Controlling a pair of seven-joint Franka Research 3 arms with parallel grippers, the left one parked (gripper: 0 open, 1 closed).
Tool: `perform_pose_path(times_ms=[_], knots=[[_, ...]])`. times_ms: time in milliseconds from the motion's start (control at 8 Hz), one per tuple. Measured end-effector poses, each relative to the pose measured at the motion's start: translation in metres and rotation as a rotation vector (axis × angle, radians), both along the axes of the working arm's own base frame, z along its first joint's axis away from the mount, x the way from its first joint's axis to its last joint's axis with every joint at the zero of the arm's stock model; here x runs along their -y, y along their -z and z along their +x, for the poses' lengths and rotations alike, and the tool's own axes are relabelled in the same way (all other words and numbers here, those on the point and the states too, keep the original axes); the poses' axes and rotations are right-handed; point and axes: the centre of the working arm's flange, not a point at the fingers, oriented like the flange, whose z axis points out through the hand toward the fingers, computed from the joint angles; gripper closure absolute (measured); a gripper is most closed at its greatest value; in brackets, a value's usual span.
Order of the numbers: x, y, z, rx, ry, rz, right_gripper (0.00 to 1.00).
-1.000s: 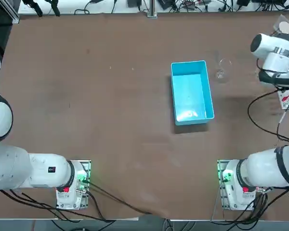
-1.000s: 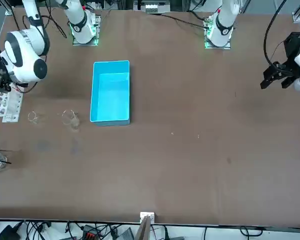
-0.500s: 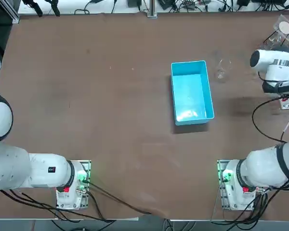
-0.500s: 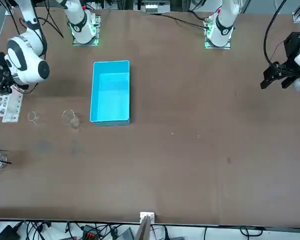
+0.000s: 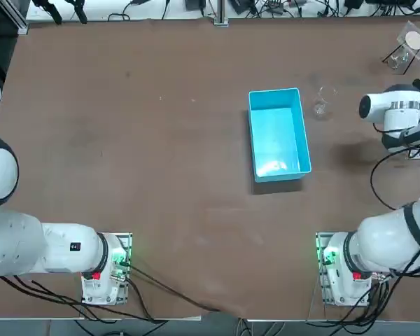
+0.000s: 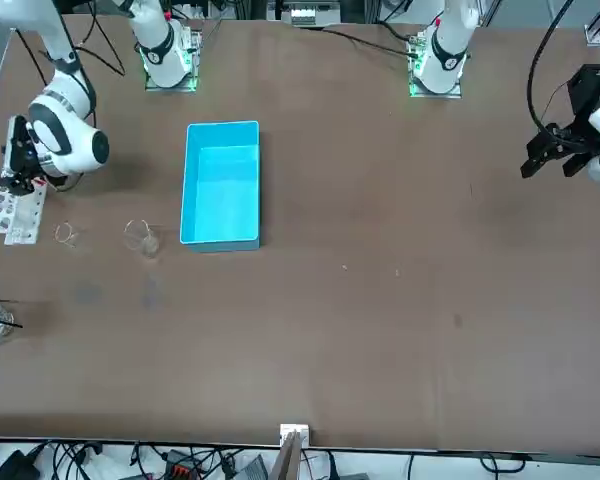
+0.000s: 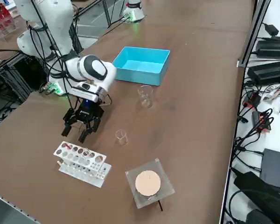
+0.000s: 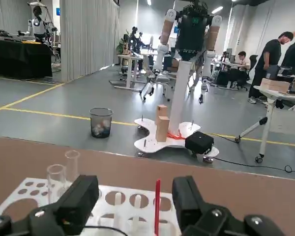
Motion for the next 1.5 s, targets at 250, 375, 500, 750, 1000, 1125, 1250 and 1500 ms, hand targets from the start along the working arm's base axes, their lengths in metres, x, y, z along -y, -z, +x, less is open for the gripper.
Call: perform_pose_path(times_ms=[250,375,500,750,1000,1125,1250,1500], knots=[[0.0,0.007,0.0,0.013,-0.029,-0.008,0.1],[0.003,0.011,-0.002,0.013,-0.029,-0.009,0.1],[0.005,0.014,-0.004,0.015,-0.026,-0.009,0.1],[0.007,0.02,-0.008,0.006,-0.019,-0.007,0.11],[0.01,0.026,-0.012,-0.006,-0.011,-0.004,0.13],[0.012,0.03,-0.014,-0.014,-0.005,-0.002,0.15],[0.014,0.032,-0.017,-0.019,0.001,-0.002,0.17],[0.018,0.033,-0.018,-0.02,0.006,-0.002,0.19]])
